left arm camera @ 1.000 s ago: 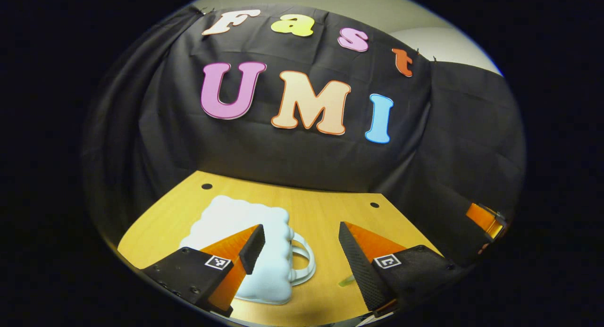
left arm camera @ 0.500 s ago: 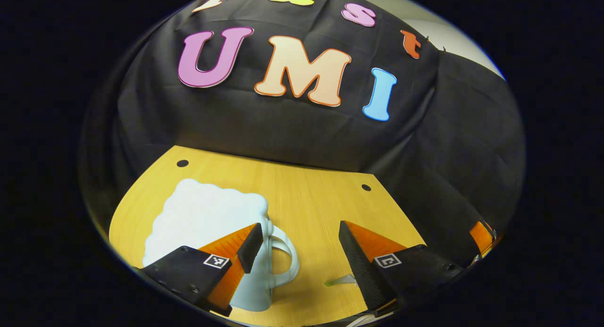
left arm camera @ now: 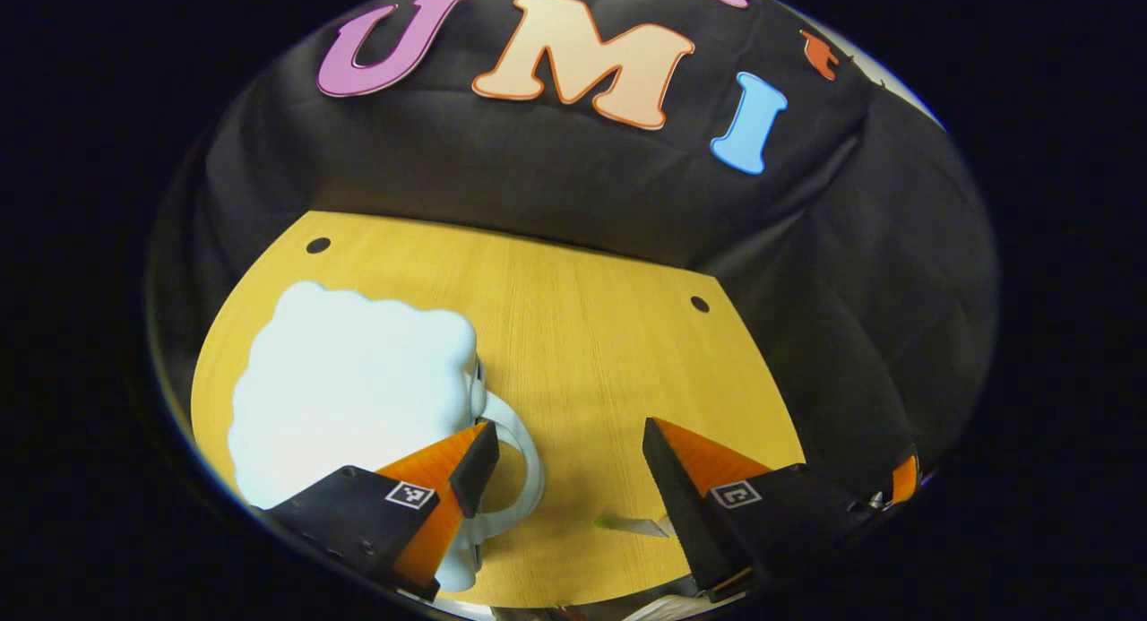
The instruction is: First open the suitcase, pack the skin care products into it, and then close the suitcase.
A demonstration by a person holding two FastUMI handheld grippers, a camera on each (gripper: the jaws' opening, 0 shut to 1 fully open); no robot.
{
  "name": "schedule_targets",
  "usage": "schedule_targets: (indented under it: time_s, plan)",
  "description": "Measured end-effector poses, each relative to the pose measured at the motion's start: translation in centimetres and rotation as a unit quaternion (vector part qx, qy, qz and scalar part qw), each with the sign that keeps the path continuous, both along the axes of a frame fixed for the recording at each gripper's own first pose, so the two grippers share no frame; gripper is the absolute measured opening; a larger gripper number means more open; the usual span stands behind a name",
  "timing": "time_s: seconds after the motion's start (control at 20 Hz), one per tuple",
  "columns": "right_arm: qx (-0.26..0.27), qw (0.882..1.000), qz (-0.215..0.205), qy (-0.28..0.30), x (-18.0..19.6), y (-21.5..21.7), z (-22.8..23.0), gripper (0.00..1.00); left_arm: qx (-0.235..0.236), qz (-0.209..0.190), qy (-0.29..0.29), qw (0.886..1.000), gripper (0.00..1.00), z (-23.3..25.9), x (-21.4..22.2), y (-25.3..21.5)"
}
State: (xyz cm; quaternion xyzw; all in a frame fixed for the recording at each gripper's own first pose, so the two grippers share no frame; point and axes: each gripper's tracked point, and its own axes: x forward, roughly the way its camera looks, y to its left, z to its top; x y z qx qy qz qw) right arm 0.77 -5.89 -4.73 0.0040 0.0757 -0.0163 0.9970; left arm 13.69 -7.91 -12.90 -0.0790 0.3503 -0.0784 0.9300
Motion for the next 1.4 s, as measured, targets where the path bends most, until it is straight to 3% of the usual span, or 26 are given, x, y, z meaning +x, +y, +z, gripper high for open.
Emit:
schedule_targets:
  time_s: [0.25, 0.65, 0.8, 0.85, 0.9, 0.95, 1.1, 1.2, 1.25, 1.4]
  plan:
    - [-0.006, 1.000, -0.006, 0.002, -0.8, -1.1, -0.3, 0.98, 0.016, 0.015, 0.102, 0.994, 0.95, -4.3, 0.2, -0.1]
    - [-0.008, 1.000, -0.023, 0.005, -2.1, -3.0, -0.5, 0.98, 0.031, 0.020, 0.190, 0.981, 0.91, -8.6, 0.5, 0.0]
    - [-0.011, 0.999, -0.035, 0.011, -2.5, -4.1, -0.9, 0.98, 0.045, 0.019, 0.202, 0.978, 0.78, -9.8, 0.7, 0.0]
    - [-0.007, 0.999, -0.039, 0.012, -2.7, -4.4, -1.0, 0.94, 0.052, 0.019, 0.208, 0.977, 0.80, -10.3, 0.7, 0.1]
    - [-0.004, 0.999, -0.042, 0.013, -2.9, -4.7, -1.1, 0.98, 0.059, 0.019, 0.214, 0.975, 0.77, -10.8, 0.8, 0.3]
    - [-0.001, 0.999, -0.045, 0.014, -3.0, -4.8, -1.1, 0.94, 0.070, 0.025, 0.221, 0.973, 0.74, -11.0, 0.7, 0.6]
    - [0.003, 0.999, -0.044, 0.019, -3.3, -4.8, -1.6, 0.98, 0.085, 0.025, 0.228, 0.970, 0.56, -11.6, 1.0, 1.0]
    - [0.002, 0.999, -0.043, 0.023, -3.4, -4.8, -1.9, 0.94, 0.091, 0.024, 0.234, 0.968, 0.48, -12.1, 1.0, 1.1]
    - [0.002, 0.999, -0.042, 0.024, -3.5, -4.8, -2.0, 0.98, 0.095, 0.025, 0.238, 0.966, 0.46, -12.3, 1.0, 1.3]
    - [0.002, 0.999, -0.041, 0.023, -3.5, -4.8, -2.0, 0.98, 0.100, 0.029, 0.251, 0.962, 0.34, -13.3, 0.6, 1.7]
